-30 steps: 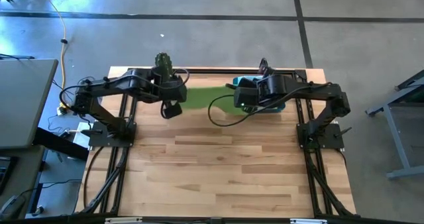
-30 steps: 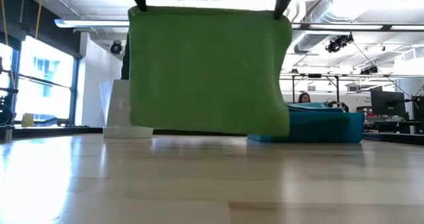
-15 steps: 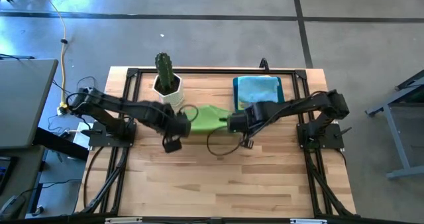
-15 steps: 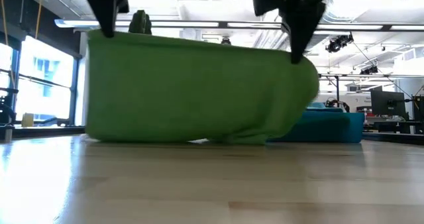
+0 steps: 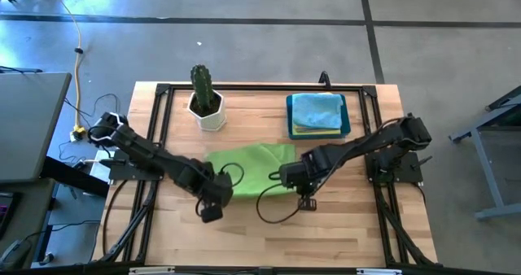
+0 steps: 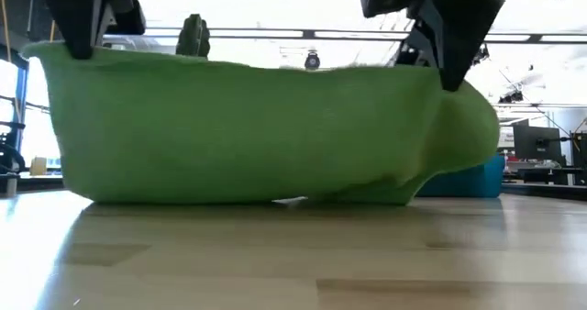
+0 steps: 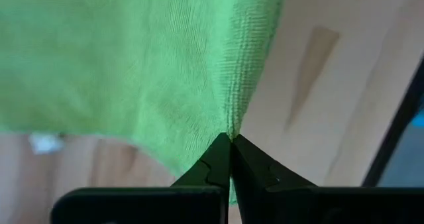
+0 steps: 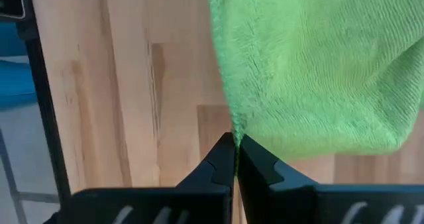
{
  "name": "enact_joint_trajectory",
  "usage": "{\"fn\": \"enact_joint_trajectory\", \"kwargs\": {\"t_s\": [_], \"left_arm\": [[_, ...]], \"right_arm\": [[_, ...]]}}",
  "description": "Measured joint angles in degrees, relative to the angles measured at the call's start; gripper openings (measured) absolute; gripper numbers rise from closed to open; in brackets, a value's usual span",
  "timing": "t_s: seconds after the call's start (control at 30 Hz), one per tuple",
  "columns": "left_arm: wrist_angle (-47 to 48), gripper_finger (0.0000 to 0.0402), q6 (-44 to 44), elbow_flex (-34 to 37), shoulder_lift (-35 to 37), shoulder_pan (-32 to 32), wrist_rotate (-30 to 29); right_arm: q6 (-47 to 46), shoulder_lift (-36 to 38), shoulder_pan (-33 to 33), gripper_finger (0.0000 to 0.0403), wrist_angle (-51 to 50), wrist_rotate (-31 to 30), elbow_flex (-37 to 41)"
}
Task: Fold microfiber towels
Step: Fold the green microfiber cloth
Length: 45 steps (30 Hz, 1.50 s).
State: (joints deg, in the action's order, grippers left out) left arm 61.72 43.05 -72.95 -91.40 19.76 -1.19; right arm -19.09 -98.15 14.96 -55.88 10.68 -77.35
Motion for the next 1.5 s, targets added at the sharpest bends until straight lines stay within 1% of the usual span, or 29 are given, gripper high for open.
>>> {"fn": "enact_joint_trajectory", "kwargs": {"t_s": [0.1,0.17,0.23,0.33,0.43,0.5,0.57,0.67,0.77,0.83,0.87,1.03,1.13,1.27,1.4,1.5], "left_arm": [[-1.88,0.0000,1.74,-0.04,-1.69,1.84,0.64],[-3.30,0.0000,2.57,-0.07,-3.00,2.59,2.78],[-3.90,0.0000,3.60,-0.07,-4.30,3.40,4.27],[-6.69,0.0000,4.46,-0.07,-5.60,4.29,7.86],[-10.23,0.0000,5.04,-0.05,-5.39,5.08,10.30],[-12.75,0.0000,5.05,-0.07,-5.48,5.45,10.36],[-12.81,0.0000,6.27,-0.07,-5.48,5.58,10.14],[-11.73,0.0000,7.94,-0.07,-5.48,5.54,9.33],[-10.67,0.0000,9.38,-0.07,-5.48,5.49,6.36],[-9.46,0.0000,10.40,-0.07,-5.48,5.53,4.31],[-8.66,0.0000,10.63,-0.07,-5.48,5.47,3.60],[-2.76,0.0000,10.83,-0.07,-5.48,5.38,1.59],[-0.85,0.0000,11.87,-0.07,-5.48,5.08,-0.87],[1.20,0.0000,12.31,-0.07,-5.48,4.51,-3.88],[2.61,0.0000,12.30,-0.09,-6.53,3.35,-6.13],[5.64,0.0000,12.05,-0.13,-6.74,2.46,-7.82]], "right_arm": [[0.02,-0.04,1.05,0.0000,1.43,0.05,1.56],[0.06,-0.04,1.62,0.0000,2.36,0.69,2.32],[0.08,-0.04,1.95,0.0000,2.33,2.96,2.82],[1.75,-0.04,2.76,0.0000,4.92,7.33,3.93],[4.26,-0.02,3.71,0.0000,9.00,9.55,5.48],[5.32,-0.02,4.25,0.0000,11.14,9.52,6.49],[6.22,-0.02,4.50,0.0000,12.51,9.50,7.18],[6.87,-0.02,4.63,0.0000,11.54,9.31,7.46],[9.03,-0.02,4.50,0.0000,11.19,9.21,7.46],[11.76,-0.02,4.17,0.0000,11.20,7.80,7.46],[13.30,-0.02,4.05,0.0000,11.15,6.18,7.46],[23.21,-0.02,2.73,0.0000,11.06,-6.06,7.46],[28.84,-0.02,1.55,0.0000,11.10,-10.98,7.46],[34.80,-0.02,-0.42,0.0000,11.15,-13.31,7.46],[39.40,-0.04,-2.47,0.0000,11.35,-13.92,7.46],[43.23,-0.04,-4.09,0.0000,11.50,-14.62,7.46]]}}
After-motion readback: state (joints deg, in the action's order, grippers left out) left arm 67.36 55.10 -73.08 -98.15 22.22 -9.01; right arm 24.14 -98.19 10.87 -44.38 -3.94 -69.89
